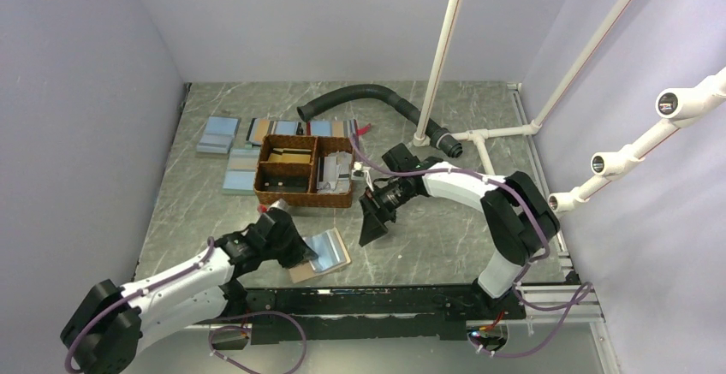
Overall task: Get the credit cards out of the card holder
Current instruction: Open the card holder at the center of the board.
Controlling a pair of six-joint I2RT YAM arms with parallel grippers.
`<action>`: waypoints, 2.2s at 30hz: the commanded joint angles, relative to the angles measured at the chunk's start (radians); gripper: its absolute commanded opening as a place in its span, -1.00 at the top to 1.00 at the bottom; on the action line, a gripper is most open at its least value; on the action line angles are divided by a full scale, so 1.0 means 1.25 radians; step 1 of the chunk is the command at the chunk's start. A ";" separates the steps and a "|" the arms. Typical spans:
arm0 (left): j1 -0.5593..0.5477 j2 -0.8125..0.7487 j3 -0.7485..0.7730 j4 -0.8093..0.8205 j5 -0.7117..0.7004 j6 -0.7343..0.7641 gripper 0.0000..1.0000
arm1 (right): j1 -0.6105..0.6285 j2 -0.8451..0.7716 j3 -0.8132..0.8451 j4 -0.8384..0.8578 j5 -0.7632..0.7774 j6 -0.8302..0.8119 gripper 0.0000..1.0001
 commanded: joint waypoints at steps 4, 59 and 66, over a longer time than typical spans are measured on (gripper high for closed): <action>0.017 -0.038 -0.100 0.317 0.031 -0.005 1.00 | 0.005 0.067 0.056 0.109 0.022 0.193 -0.48; -0.029 0.347 0.388 -0.015 0.033 0.127 0.13 | 0.005 0.036 0.031 0.169 0.265 0.289 0.47; -0.038 0.398 0.364 -0.102 0.003 0.105 0.11 | -0.012 0.038 0.032 0.166 0.262 0.285 0.47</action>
